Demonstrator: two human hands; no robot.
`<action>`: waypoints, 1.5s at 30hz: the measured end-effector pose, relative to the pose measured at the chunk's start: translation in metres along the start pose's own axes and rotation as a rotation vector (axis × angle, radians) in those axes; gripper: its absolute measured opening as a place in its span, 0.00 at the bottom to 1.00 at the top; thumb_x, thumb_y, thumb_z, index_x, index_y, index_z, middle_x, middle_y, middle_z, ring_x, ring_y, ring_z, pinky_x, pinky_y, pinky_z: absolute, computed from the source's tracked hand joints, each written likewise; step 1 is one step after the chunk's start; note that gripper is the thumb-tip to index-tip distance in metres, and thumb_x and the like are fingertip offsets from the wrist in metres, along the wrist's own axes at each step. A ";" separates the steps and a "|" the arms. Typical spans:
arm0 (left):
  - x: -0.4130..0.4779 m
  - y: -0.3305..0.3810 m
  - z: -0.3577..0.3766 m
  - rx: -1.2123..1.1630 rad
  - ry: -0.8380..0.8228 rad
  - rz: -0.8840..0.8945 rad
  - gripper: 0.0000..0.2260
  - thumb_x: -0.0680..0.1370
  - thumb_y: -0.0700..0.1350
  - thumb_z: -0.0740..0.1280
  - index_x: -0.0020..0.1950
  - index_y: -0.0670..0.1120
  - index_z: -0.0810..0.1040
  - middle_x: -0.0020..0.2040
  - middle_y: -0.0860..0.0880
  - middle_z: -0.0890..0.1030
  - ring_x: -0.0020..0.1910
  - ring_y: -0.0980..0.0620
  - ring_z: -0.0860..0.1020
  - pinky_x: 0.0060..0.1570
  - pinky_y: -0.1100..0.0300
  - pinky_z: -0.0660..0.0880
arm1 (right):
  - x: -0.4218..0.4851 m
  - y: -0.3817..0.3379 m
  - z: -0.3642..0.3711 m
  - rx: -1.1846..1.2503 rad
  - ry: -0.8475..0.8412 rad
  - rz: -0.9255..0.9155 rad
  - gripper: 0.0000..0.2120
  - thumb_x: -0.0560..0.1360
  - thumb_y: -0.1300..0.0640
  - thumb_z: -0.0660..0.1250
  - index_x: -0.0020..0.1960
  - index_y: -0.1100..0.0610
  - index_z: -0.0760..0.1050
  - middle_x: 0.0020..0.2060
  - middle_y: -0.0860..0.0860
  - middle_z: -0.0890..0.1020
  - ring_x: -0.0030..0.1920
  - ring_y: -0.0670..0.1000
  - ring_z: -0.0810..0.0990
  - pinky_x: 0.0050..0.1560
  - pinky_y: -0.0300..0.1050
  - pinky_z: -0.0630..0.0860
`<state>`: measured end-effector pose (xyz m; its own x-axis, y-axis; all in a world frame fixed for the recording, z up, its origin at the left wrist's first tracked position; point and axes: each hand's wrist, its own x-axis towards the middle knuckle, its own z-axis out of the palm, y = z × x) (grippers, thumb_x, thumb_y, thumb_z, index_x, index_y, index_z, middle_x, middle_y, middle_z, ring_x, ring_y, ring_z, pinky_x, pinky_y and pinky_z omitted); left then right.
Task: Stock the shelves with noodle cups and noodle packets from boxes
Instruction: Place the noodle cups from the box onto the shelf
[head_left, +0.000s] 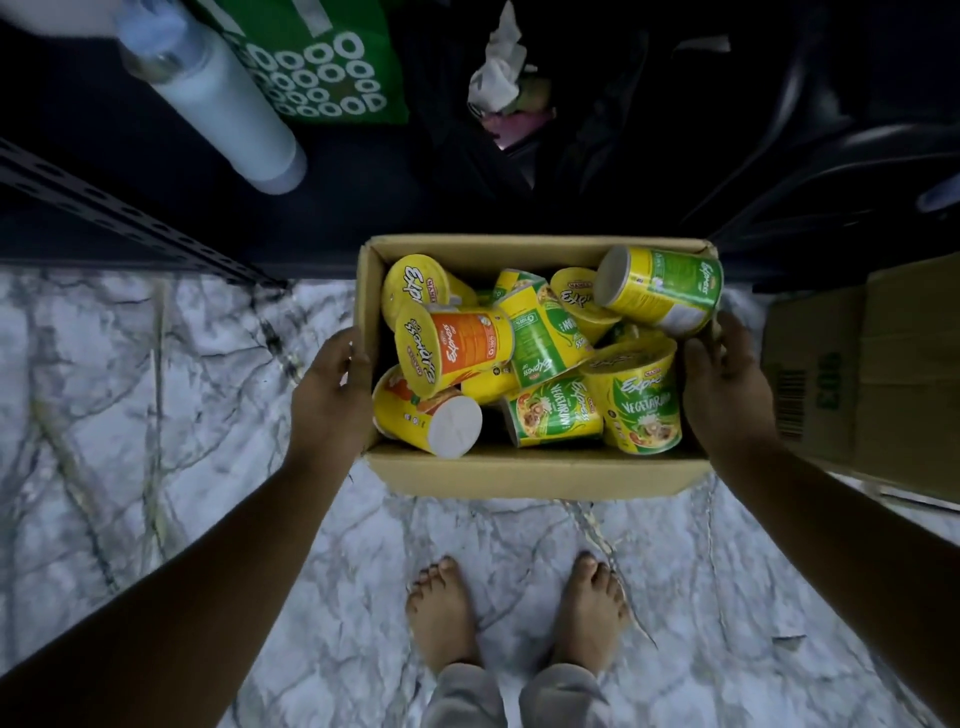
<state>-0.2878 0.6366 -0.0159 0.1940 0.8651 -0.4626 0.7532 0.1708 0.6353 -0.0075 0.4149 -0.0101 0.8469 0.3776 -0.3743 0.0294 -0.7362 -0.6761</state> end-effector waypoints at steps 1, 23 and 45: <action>-0.009 0.001 -0.002 -0.027 0.006 0.004 0.17 0.86 0.48 0.60 0.75 0.52 0.74 0.70 0.51 0.78 0.68 0.49 0.76 0.66 0.53 0.72 | -0.010 -0.005 -0.002 0.025 0.021 -0.034 0.17 0.84 0.56 0.60 0.73 0.48 0.70 0.52 0.47 0.78 0.51 0.48 0.76 0.48 0.40 0.68; -0.033 -0.009 0.016 0.224 -0.234 -0.015 0.44 0.60 0.71 0.68 0.71 0.50 0.71 0.64 0.48 0.78 0.65 0.44 0.75 0.59 0.46 0.77 | -0.047 -0.114 0.103 -0.568 -0.630 -0.885 0.31 0.75 0.54 0.73 0.76 0.44 0.70 0.77 0.54 0.65 0.74 0.61 0.65 0.72 0.60 0.67; -0.008 0.024 0.027 0.606 -0.470 -0.231 0.59 0.69 0.62 0.79 0.84 0.46 0.42 0.82 0.45 0.52 0.79 0.36 0.50 0.74 0.32 0.59 | -0.053 -0.079 0.058 -0.182 -0.486 -0.645 0.17 0.75 0.49 0.75 0.63 0.46 0.77 0.64 0.50 0.72 0.54 0.50 0.81 0.56 0.56 0.80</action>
<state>-0.2542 0.6211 -0.0140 0.1342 0.5267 -0.8394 0.9909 -0.0816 0.1073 -0.0855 0.4851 0.0266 0.3114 0.9270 -0.2091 0.5519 -0.3555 -0.7544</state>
